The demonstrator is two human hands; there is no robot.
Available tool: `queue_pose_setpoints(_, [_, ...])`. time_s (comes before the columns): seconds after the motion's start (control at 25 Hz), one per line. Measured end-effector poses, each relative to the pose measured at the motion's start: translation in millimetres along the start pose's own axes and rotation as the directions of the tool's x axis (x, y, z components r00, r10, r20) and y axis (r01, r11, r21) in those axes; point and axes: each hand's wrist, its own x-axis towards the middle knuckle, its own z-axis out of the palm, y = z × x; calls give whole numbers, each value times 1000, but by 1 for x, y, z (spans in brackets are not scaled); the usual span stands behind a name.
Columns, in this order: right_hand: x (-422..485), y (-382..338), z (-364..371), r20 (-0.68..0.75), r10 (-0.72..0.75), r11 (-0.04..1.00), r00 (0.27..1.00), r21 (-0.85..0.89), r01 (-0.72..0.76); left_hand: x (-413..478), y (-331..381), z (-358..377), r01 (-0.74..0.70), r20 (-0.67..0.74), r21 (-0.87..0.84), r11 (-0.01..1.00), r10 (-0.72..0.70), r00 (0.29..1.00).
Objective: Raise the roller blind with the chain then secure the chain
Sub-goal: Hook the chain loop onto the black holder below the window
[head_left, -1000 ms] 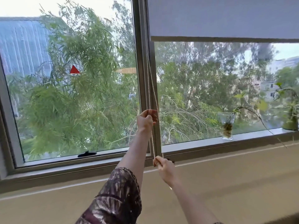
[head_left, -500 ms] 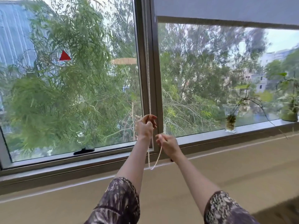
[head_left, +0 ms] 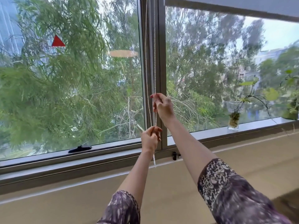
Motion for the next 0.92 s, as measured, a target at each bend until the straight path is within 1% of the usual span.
queue_pose_setpoints(0.08, [-6,16,1,-27,-13,999,1000,-48,11,2,-15,-3,-2,34,55,998,0,999])
queue_pose_setpoints(0.16, [-14,34,2,-21,-15,995,1000,-103,13,4,-33,-10,0,49,107,994,-6,999])
queue_pose_setpoints(0.28, [-18,51,4,-36,-12,995,999,-95,8,8,-53,-16,5,76,79,997,-11,997])
queue_pose_setpoints(0.4, [-11,59,13,-49,-37,989,998,-147,29,18,-53,-16,19,107,73,997,-27,994])
queue_pose_setpoints(0.56, [-9,68,20,-76,-52,988,996,-147,41,27,-59,-23,12,124,62,998,-20,992])
queue_pose_setpoints(0.76, [-1,82,16,-83,-67,982,994,-180,51,22,-79,-28,1,96,61,998,-7,995])
queue_pose_setpoints(0.92, [-2,99,14,-93,-81,975,992,-213,60,24,-102,-23,-7,89,102,995,-2,996])
